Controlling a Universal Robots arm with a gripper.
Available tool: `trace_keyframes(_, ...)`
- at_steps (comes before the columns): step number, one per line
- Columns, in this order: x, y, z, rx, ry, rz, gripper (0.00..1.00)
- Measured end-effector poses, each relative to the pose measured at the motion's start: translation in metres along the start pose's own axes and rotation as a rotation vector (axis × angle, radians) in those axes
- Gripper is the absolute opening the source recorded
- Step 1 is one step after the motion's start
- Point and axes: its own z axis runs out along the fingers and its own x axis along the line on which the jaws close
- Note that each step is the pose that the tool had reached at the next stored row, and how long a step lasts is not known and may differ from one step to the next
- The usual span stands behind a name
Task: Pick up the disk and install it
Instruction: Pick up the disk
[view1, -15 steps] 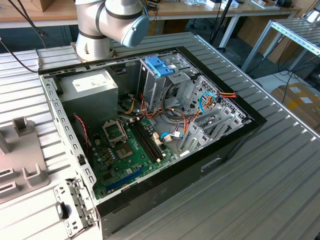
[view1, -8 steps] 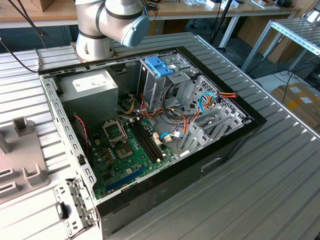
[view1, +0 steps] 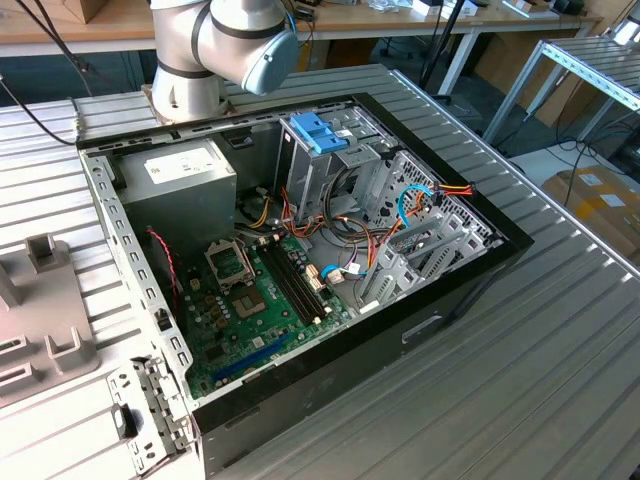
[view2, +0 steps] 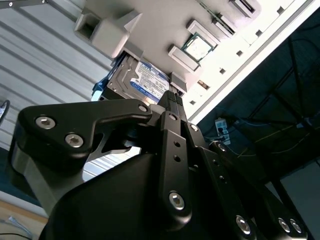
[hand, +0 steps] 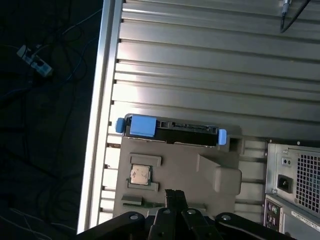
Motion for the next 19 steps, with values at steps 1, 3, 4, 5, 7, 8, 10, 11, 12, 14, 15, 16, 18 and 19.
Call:
trace_keyframes(1,0.0000,0.0000,0.0000,-0.0001,0.0002,-0.003,0.11)
trace_keyframes(3,0.0000,0.0000,0.0000,-0.0002,0.0005,-0.010,0.11)
trace_keyframes(4,0.0000,0.0000,0.0000,-0.0003,0.0006,-0.013,0.11)
trace_keyframes(5,0.0000,0.0000,0.0000,-0.0004,0.0008,-0.016,0.11)
trace_keyframes(7,0.0000,0.0000,0.0000,-0.0006,0.0010,-0.023,0.11)
trace_keyframes(8,0.0000,0.0000,0.0000,-0.0006,0.0012,-0.026,0.11)
trace_keyframes(10,0.0000,0.0000,0.0000,-0.0008,0.0015,-0.034,0.11)
trace_keyframes(11,0.0000,0.0000,0.0000,-0.0009,0.0017,-0.037,0.11)
trace_keyframes(12,0.0000,0.0000,0.0000,-0.0010,0.0019,-0.041,0.11)
trace_keyframes(14,0.0000,0.0000,0.0000,-0.0011,0.0021,-0.046,0.11)
trace_keyframes(15,0.0000,0.0000,0.0000,-0.0012,0.0022,-0.049,0.11)
trace_keyframes(16,0.0000,0.0000,0.0000,-0.0013,0.0023,-0.052,0.11)
trace_keyframes(18,0.0000,0.0000,0.0000,-0.0015,0.0026,-0.059,0.11)
trace_keyframes(19,0.0000,0.0000,0.0000,-0.0015,0.0029,-0.064,0.11)
